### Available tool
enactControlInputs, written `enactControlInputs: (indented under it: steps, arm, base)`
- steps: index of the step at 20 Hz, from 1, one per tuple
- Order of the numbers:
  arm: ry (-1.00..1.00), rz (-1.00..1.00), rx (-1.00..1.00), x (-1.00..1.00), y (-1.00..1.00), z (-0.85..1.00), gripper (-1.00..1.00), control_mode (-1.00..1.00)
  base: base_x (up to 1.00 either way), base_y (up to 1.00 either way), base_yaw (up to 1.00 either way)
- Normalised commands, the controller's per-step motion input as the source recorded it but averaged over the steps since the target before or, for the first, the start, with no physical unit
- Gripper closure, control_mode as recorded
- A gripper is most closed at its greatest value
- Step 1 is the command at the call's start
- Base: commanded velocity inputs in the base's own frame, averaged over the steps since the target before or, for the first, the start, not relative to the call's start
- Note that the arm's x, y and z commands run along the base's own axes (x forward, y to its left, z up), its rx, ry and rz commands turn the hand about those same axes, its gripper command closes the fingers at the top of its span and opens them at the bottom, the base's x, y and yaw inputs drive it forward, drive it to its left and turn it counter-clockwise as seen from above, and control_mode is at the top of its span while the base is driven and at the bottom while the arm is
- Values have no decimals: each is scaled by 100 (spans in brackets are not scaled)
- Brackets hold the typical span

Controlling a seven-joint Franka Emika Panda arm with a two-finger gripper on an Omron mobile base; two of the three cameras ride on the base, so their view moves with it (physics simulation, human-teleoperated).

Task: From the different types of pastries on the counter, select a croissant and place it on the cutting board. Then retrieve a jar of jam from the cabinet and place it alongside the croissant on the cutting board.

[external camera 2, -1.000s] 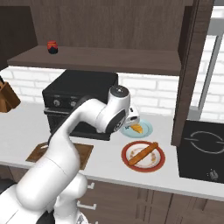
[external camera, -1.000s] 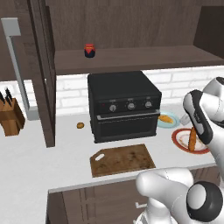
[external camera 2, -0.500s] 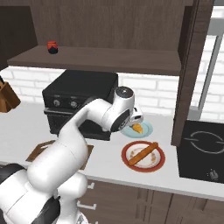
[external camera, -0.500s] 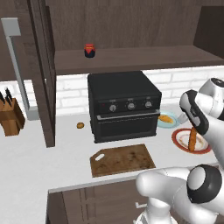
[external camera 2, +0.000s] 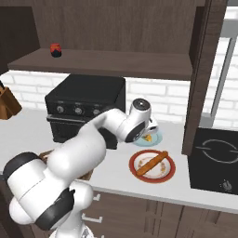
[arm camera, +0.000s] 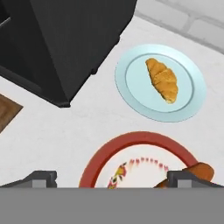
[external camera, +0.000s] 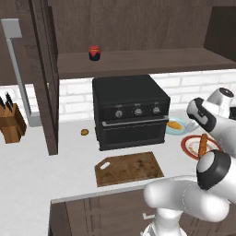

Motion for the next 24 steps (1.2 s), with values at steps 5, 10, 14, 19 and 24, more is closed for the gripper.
enactControlInputs:
  steps: [5, 10, 14, 19, 24]
  arm:
    - [0, 0, 8, 31, -12, -13, -100, -100]
    - [0, 2, 6, 30, -1, -6, -100, -100]
    - [0, 2, 0, 31, 0, -13, -100, -100]
    - [0, 0, -1, 34, 0, -32, -100, -100]
    - [0, 0, 0, 44, 0, -46, -100, -100]
  base:
    - [0, 0, 0]
    - [0, 0, 0]
    - [0, 0, 0]
    - [0, 0, 0]
    - [0, 0, 0]
